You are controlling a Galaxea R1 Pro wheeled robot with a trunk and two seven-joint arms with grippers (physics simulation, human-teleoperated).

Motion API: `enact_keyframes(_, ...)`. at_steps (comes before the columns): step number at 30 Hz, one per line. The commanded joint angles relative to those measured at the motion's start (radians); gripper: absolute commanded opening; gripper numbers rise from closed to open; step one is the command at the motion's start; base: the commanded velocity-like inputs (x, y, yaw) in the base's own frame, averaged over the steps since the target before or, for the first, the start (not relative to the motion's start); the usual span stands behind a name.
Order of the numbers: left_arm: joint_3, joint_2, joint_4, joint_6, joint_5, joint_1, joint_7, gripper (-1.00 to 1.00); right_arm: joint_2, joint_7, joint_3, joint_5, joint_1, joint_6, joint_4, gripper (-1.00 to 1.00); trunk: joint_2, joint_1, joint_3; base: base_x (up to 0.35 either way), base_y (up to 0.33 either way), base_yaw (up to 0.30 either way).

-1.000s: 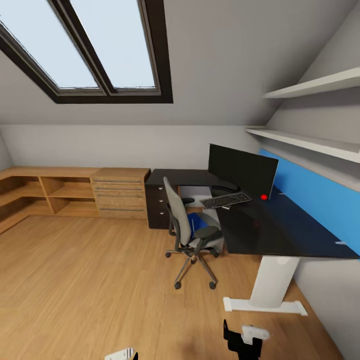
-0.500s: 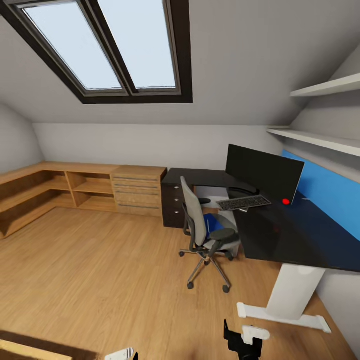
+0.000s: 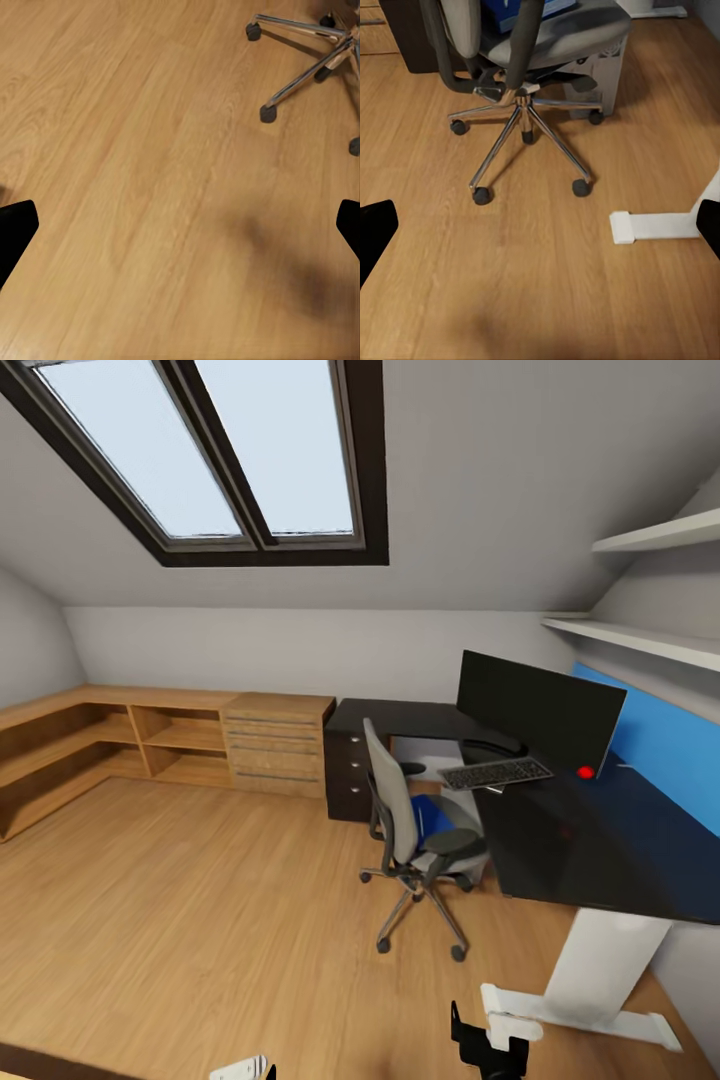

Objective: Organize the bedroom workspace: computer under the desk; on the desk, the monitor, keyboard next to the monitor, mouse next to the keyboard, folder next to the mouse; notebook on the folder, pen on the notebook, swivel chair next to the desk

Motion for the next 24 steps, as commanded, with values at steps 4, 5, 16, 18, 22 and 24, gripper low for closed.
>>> enact_keyframes(4,-0.002,0.0,0.001,-0.004,0.007,-0.001,-0.001,1.0,-0.001,0.003,-0.004,-0.003,-0.001,-0.005,0.002,1.0,-0.001,0.001,-0.001,0.325,0.0,0.001)
enact_keyframes(5,-0.002,0.0,0.001,-0.004,0.007,-0.001,-0.001,1.0,-0.002,0.003,-0.004,-0.003,-0.001,-0.004,0.002,1.0,-0.001,0.001,-0.001,0.331,0.0,0.0)
enact_keyframes(16,-0.003,0.0,0.001,-0.003,0.007,-0.001,-0.001,1.0,-0.003,0.003,-0.004,-0.005,-0.001,-0.005,0.003,1.0,-0.001,0.001,-0.001,0.3,0.0,0.0)
enact_keyframes(18,-0.003,0.0,0.001,-0.002,0.007,-0.001,-0.001,1.0,-0.003,0.002,-0.005,-0.005,-0.001,-0.005,0.003,1.0,-0.001,0.001,-0.001,0.223,0.0,0.0)
enact_keyframes(22,-0.002,0.0,0.001,-0.002,0.007,-0.001,-0.001,1.0,-0.003,0.002,-0.005,-0.005,-0.001,-0.005,0.003,1.0,-0.001,0.001,-0.001,0.182,0.0,0.0)
enact_keyframes(24,-0.002,0.0,0.001,-0.002,0.007,-0.001,-0.001,1.0,-0.003,0.002,-0.005,-0.005,-0.001,-0.005,0.002,1.0,-0.001,0.001,-0.001,0.117,0.0,0.0)
